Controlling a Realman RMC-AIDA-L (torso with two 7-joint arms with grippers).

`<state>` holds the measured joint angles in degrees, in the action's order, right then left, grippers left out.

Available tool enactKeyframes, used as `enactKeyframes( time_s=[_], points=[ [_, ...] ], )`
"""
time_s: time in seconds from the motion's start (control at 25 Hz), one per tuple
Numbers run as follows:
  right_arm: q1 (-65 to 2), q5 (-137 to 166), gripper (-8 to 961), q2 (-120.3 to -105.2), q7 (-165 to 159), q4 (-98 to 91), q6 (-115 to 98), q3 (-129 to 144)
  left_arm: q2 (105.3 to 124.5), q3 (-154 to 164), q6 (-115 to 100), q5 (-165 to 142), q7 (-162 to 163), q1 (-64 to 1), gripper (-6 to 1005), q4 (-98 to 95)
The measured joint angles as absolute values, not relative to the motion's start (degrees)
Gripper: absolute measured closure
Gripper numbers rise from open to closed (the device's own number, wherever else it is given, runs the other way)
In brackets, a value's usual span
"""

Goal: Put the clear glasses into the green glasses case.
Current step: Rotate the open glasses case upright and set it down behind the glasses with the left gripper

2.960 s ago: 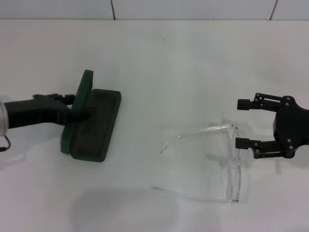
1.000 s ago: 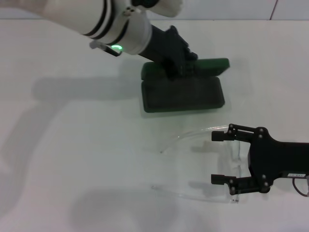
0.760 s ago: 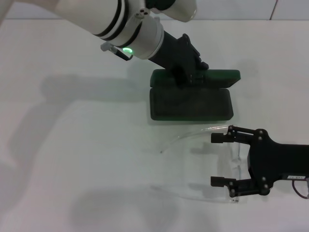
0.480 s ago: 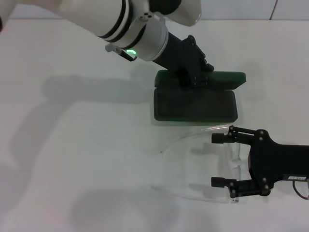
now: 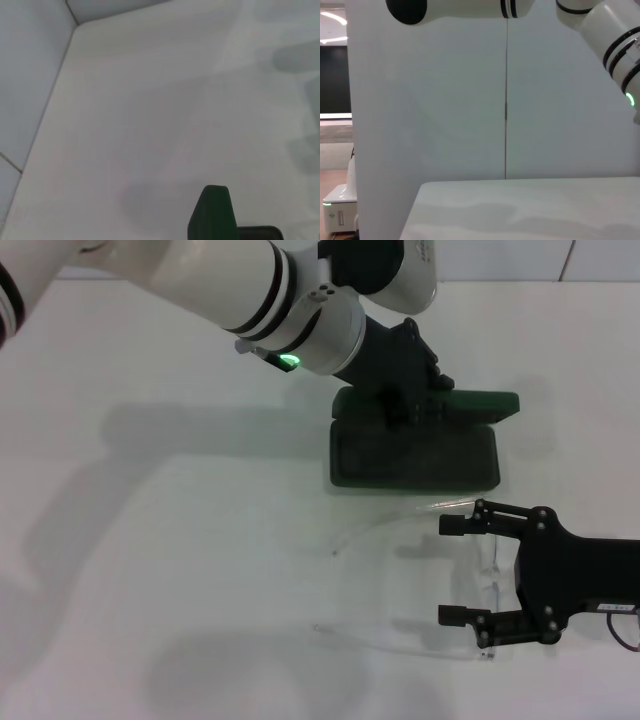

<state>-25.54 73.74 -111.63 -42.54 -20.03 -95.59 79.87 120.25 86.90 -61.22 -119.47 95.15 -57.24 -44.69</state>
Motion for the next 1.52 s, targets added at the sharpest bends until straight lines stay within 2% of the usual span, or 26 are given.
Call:
enactKeyframes(
  time_s=[0.28, 0.48, 0.72, 0.84, 0.92, 1.36, 1.52],
  points=[
    [-25.43, 73.67, 112, -110.97, -42.96, -20.01, -95.53, 79.78, 120.32, 88.97, -54.55, -118.63, 96.44, -56.39, 723, -45.04],
    [-25.57, 73.55, 112, -110.50, -43.00, -19.99, -95.41, 79.79, 120.20, 88.86, -54.02, -112.56, 96.32, -52.44, 484, -50.09],
    [-26.02, 73.46, 112, -110.04, -43.00, -20.03, -94.99, 79.72, 119.93, 88.33, -54.31, -97.65, 90.16, -40.47, 292, -59.93],
    [-26.53, 73.45, 112, -109.87, -42.88, -20.04, -94.98, 79.71, 120.01, 88.35, -54.12, -93.99, 86.80, -36.21, 292, -62.29],
    [-27.05, 73.43, 112, -109.74, -42.88, -20.05, -94.94, 79.70, 120.01, 88.32, -52.89, -93.50, 86.73, -35.65, 291, -61.95],
    [-28.73, 73.74, 112, -110.21, -42.83, -20.04, -91.47, 79.82, 120.40, 89.47, -35.42, -93.32, 87.24, -44.85, 299, -40.08],
    [-28.96, 73.84, 112, -110.42, -42.65, -20.04, -90.16, 79.99, 120.48, 93.50, -34.58, -93.29, 86.53, -45.12, 299, -37.63]
  ],
)
